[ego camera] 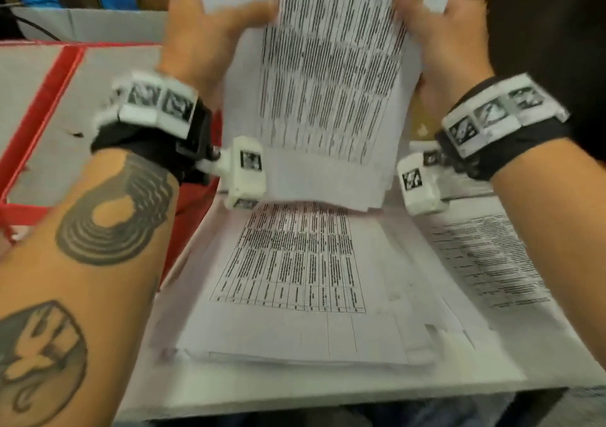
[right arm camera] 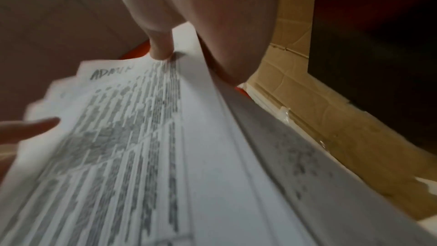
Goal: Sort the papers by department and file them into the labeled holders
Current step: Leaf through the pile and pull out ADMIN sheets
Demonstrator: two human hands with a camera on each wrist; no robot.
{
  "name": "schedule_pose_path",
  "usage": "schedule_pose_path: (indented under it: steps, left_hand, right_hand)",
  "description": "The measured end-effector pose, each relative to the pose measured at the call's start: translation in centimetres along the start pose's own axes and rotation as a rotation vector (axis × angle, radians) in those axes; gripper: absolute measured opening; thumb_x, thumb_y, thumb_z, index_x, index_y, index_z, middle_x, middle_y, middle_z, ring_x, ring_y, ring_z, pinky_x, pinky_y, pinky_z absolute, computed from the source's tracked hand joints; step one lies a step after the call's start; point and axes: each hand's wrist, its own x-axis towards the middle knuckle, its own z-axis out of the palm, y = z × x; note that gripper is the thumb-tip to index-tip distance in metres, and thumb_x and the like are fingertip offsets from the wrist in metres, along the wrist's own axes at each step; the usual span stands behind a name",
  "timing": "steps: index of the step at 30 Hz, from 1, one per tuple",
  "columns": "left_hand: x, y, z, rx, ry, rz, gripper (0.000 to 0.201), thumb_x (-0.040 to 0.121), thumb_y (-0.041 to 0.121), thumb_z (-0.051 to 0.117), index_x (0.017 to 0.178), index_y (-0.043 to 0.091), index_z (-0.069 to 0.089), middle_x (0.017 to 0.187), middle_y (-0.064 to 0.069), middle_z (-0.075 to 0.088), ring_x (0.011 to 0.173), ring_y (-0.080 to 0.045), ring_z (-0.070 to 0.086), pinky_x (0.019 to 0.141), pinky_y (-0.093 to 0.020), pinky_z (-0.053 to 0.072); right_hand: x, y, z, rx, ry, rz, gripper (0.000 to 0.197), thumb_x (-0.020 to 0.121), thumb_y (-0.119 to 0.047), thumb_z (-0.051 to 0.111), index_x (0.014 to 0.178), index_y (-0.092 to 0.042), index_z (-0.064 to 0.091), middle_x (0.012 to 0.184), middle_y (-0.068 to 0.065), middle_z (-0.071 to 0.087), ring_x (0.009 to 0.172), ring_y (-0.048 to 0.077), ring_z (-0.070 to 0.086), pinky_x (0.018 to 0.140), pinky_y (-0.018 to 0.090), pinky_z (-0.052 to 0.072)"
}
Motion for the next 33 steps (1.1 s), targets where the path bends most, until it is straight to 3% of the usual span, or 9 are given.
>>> schedule_pose_path:
  steps: [5,8,11,16,20,25,28,31,33]
  left_hand:
    - [-1.1,-3.7,0.6,-0.01,-0.065,-0.134,0.036,0.087,0.016,0.08,0.122,0.017,0.073,0.114,0.005,0.078,0.106,-0.011,0.074,0.102,-0.042,0.056]
    - [0.4,-2.1,0.5,-0.067,-0.058,-0.097,0.041,0.085,0.022,0.081,0.123,0.014,0.071,0.115,0.001,0.077,0.107,-0.018,0.074,0.098,-0.047,0.057]
    - [0.7,-2.8,-0.4,-0.248,-0.073,-0.177,0.05,0.081,0.018,0.083,0.127,0.008,0.069,0.12,-0.01,0.075,0.111,-0.029,0.073,0.098,-0.053,0.056]
    - [-1.4,-5.4,0.5,-0.089,-0.074,-0.307,0.036,0.08,0.017,0.086,0.115,0.017,0.074,0.111,0.001,0.079,0.104,-0.02,0.075,0.098,-0.05,0.057]
    - [-0.2,-4.4,0.9,-0.12,-0.055,-0.269,0.03,0.085,0.015,0.082,0.114,0.017,0.074,0.108,0.0,0.079,0.101,-0.02,0.076,0.092,-0.047,0.059]
    - [-0.9,-7.0,0.7,0.083,-0.26,-0.455,0.046,0.076,0.021,0.088,0.118,0.01,0.073,0.108,-0.004,0.079,0.1,-0.024,0.077,0.098,-0.049,0.056]
    - [-0.4,-6.4,1.2,0.241,-0.335,-0.451,0.032,0.079,0.029,0.085,0.106,0.013,0.076,0.099,0.003,0.08,0.094,-0.019,0.077,0.088,-0.035,0.058]
    - [1.8,-4.6,2.2,0.466,-0.325,-0.369,0.035,0.085,0.043,0.08,0.107,0.016,0.074,0.099,0.005,0.077,0.091,-0.018,0.074,0.08,-0.03,0.056]
    - [3.8,-3.8,3.1,0.681,-0.28,-0.273,0.052,0.083,0.053,0.079,0.118,0.015,0.072,0.109,-0.004,0.075,0.098,-0.027,0.071,0.089,-0.038,0.056]
  right_hand:
    - [-1.8,1.3,0.9,-0.176,-0.149,0.166,0.04,0.089,-0.007,0.077,0.127,-0.011,0.065,0.116,0.0,0.075,0.107,0.013,0.073,0.099,0.041,0.059]
    - [-0.4,0.2,1.2,-0.138,-0.11,0.144,0.041,0.09,-0.007,0.075,0.13,-0.007,0.063,0.118,0.0,0.075,0.105,0.012,0.074,0.096,0.039,0.06]
    - [0.0,0.5,0.9,-0.063,-0.139,0.222,0.067,0.077,-0.019,0.088,0.136,-0.006,0.058,0.124,0.001,0.074,0.115,0.017,0.071,0.104,0.046,0.056]
    - [-3.6,3.3,1.4,-0.146,-0.16,0.361,0.025,0.084,-0.012,0.082,0.106,-0.019,0.072,0.111,-0.001,0.078,0.108,0.017,0.073,0.104,0.049,0.054]
    - [-2.4,3.1,1.7,-0.036,-0.063,0.389,0.024,0.089,-0.002,0.075,0.107,-0.017,0.072,0.112,0.003,0.078,0.104,0.019,0.075,0.097,0.045,0.059]
    - [-3.5,5.1,1.0,0.026,0.033,0.539,0.057,0.081,-0.012,0.084,0.133,-0.01,0.061,0.131,0.006,0.069,0.121,0.025,0.065,0.109,0.05,0.048]
    - [-1.2,5.8,-1.5,0.197,0.105,0.648,0.1,0.047,-0.018,0.102,0.135,-0.009,0.057,0.131,0.012,0.069,0.117,0.038,0.067,0.098,0.07,0.049]
    - [0.1,3.8,-3.5,0.229,0.136,0.693,0.061,0.074,-0.006,0.088,0.127,0.004,0.059,0.116,0.023,0.073,0.097,0.046,0.073,0.086,0.074,0.053]
    - [0.1,2.4,-5.2,-0.021,0.051,0.686,0.037,0.089,-0.008,0.077,0.122,0.004,0.065,0.109,0.018,0.076,0.095,0.036,0.076,0.08,0.057,0.062]
